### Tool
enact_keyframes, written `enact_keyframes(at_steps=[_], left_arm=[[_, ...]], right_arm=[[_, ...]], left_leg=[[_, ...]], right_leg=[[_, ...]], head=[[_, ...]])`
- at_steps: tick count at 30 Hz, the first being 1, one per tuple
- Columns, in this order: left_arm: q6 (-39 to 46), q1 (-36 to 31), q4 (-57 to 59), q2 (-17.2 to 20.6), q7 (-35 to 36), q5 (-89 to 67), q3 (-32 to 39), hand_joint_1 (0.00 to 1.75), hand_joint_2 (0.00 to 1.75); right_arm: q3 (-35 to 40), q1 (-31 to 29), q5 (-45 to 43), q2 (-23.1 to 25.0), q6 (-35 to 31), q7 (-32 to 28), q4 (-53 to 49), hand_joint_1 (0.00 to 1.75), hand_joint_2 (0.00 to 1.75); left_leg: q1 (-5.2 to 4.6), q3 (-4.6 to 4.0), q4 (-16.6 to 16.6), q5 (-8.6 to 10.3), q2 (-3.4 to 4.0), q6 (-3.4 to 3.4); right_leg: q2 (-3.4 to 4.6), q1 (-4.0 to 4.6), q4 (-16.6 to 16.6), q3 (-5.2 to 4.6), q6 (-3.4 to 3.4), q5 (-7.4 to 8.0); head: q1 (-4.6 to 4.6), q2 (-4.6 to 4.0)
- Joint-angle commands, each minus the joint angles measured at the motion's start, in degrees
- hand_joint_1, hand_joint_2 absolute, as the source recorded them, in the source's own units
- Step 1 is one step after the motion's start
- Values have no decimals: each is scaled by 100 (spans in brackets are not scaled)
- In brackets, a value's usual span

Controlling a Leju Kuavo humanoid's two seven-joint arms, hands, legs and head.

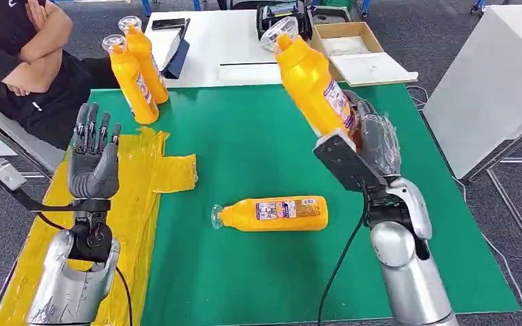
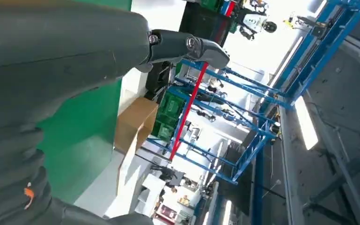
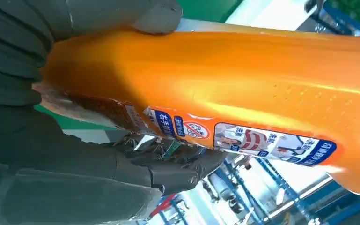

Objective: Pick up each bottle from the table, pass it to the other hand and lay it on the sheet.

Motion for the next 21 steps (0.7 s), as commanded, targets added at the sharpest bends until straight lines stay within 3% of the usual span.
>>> enact_keyframes(at_steps=[1, 4, 9, 10, 13, 21], left_arm=[[-14, -453, 712, 38, -20, 29, -316, 0, 175], [-28, -458, 712, 44, -15, 56, -347, 0, 175], [-35, -562, 726, -69, 39, 128, -615, 0, 175], [7, -571, 681, -102, 64, 146, -706, 0, 175], [135, -605, 629, -123, 88, 138, -880, 0, 175], [230, -796, 820, -189, 76, 205, -1029, 0, 175]], right_arm=[[1074, -630, -132, 43, -157, 28, 1076, 175, 175], [1287, -715, -300, 7, 68, -61, 1116, 175, 175], [2277, -1243, -401, 712, 169, -47, 2021, 175, 175], [2444, -1350, -494, 876, 145, 7, 2187, 175, 175], [2756, -1595, -574, 1077, 143, 69, 2529, 175, 175], [3139, -1770, -741, 1401, 206, 57, 2975, 175, 175]], left_leg=[[-3, 20, -1, -4, 8, -9], [-3, 37, 4, -12, -3, -16], [-3, 16, 1, -5, 26, -11], [-5, 48, 10, -23, 42, -23], [-3, 23, 2, -6, 20, -16], [6, 25, 4, -4, -1, -16]], right_leg=[[-4, -2, 0, 17, -1, -4], [-25, -1, 4, 37, 0, -16], [15, -1, 3, 10, -2, -1], [17, -1, 12, 37, -3, -14], [7, -1, 7, 17, -4, -8], [-16, 12, 6, 23, 1, -12]], head=[[-2, 0], [-2, 0], [0, 0], [-2, 0], [-2, 0], [0, 0]])
